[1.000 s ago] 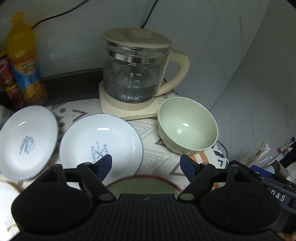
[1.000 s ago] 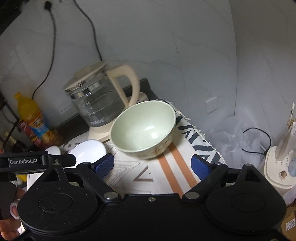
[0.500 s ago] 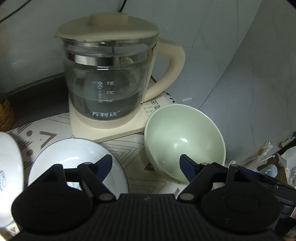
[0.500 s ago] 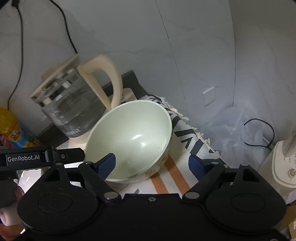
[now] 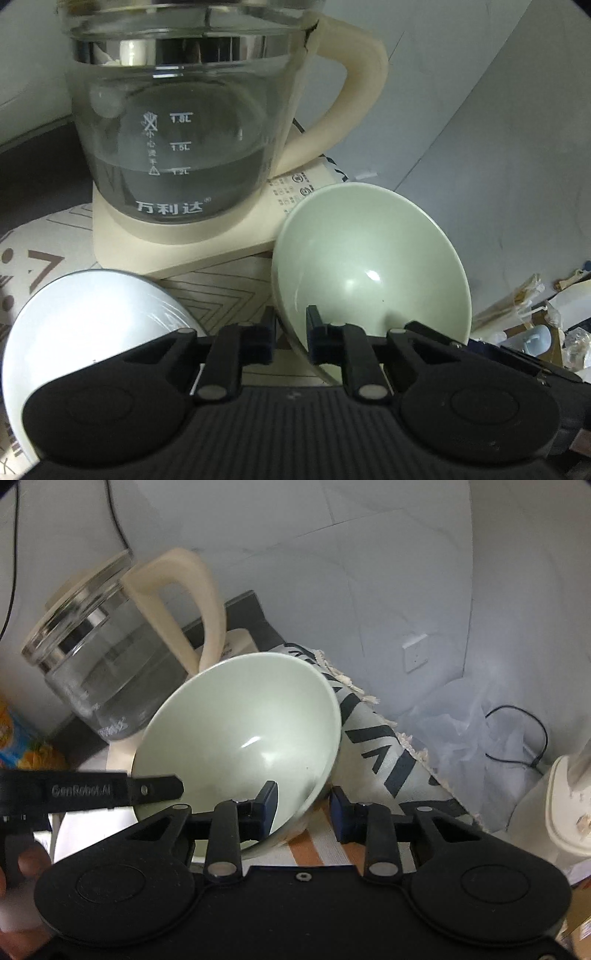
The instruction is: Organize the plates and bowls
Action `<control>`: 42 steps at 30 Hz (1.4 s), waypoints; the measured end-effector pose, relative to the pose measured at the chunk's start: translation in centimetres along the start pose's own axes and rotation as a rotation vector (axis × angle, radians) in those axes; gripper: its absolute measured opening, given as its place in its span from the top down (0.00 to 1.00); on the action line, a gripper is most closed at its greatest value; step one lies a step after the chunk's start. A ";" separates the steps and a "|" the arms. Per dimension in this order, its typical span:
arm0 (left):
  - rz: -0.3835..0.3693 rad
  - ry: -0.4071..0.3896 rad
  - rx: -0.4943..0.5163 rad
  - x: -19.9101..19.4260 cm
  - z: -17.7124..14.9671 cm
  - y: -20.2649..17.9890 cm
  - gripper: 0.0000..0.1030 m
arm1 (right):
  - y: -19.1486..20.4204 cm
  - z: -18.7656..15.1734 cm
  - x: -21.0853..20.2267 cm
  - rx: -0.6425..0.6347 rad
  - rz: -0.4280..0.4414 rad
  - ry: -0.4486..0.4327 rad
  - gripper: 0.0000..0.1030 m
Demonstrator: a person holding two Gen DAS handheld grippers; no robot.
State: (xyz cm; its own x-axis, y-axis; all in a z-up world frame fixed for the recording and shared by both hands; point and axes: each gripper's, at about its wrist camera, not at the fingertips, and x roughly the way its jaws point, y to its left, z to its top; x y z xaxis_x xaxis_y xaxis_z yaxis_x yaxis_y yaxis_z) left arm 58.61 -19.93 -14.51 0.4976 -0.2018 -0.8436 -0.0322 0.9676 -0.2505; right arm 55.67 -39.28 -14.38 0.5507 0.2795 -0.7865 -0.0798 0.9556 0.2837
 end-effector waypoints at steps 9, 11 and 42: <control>0.001 -0.057 0.022 -4.2 -0.5 -0.9 0.87 | 0.8 -0.1 -3.2 -0.018 0.023 -0.052 0.72; 0.005 -0.072 0.018 -5.6 -0.9 -1.0 0.87 | 1.0 -0.4 -4.1 -0.017 0.031 -0.063 0.72; 0.044 -0.212 -0.096 -19.1 -13.1 0.9 0.86 | 5.8 -8.2 -15.2 -0.150 0.136 -0.131 0.73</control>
State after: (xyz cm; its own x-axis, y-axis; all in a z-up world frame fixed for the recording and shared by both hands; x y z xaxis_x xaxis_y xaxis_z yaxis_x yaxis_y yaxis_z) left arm 37.68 -17.20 -4.85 0.6642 -0.1133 -0.7389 -0.1353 0.9539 -0.2678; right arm 40.02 -37.18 -5.30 0.6290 0.4015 -0.6657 -0.2775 0.9158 0.2902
